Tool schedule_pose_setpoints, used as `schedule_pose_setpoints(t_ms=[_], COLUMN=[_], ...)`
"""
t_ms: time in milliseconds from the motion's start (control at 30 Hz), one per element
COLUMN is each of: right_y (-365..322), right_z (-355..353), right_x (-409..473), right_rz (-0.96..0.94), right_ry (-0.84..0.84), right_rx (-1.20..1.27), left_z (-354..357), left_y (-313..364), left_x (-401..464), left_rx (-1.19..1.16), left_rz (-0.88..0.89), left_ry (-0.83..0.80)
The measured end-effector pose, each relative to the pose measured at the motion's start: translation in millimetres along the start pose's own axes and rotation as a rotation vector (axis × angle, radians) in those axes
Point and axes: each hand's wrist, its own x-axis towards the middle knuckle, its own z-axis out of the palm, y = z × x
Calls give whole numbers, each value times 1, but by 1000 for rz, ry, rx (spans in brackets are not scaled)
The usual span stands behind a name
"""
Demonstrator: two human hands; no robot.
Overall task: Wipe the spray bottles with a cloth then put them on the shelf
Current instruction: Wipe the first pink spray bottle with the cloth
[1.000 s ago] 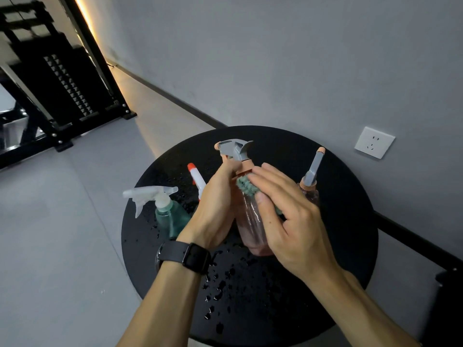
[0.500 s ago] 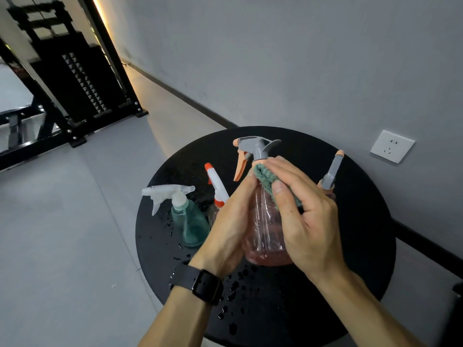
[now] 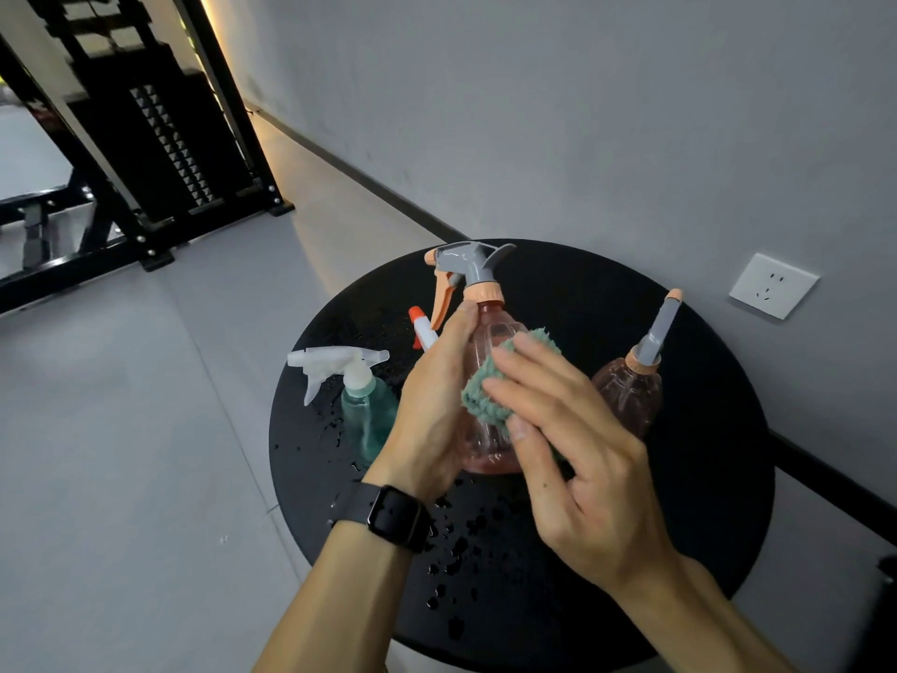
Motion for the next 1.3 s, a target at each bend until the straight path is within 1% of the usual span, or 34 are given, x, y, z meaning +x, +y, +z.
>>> schedule_pose_setpoints(t_ms=[167, 300, 433, 500, 567, 733, 833, 900, 967, 1133, 1233, 1300], right_y=[-2, -1, 0, 2, 5, 7, 4, 1, -1, -6, -7, -7], right_z=[4, 4, 3, 2, 0, -1, 0, 0, 0, -2, -2, -1], right_x=[-13, -10, -1, 5, 12, 21, 18, 14, 10, 4, 3, 3], right_rz=[-80, -83, -44, -18, 19, 88, 81, 59, 37, -10, -25, -30], right_ry=[-9, -10, -11, -13, -5, -10, 0, 4, 6, 31, 35, 44], right_rx=[-25, -29, -25, -15, -8, 37, 52, 44, 42, 57, 42, 27], left_z=[-3, -5, -6, -4, -3, -5, -9, -13, -15, -13, -15, -15], left_y=[2, -1, -4, -7, -12, -15, -14, -14, -12, -5, -8, -11], left_x=[6, 7, 1, -3, -5, -3, 4, 9, 11, 12, 15, 17], left_rx=[-57, -16, 118, 108, 70, 72, 20, 20, 1, -171, -172, -144], left_rz=[6, 10, -27, -21, -35, -31, -33, -29, -30, -4, 1, -4], left_ry=[32, 30, -49, -120, -140, -56, 22, 46, 34, -69, -47, 1])
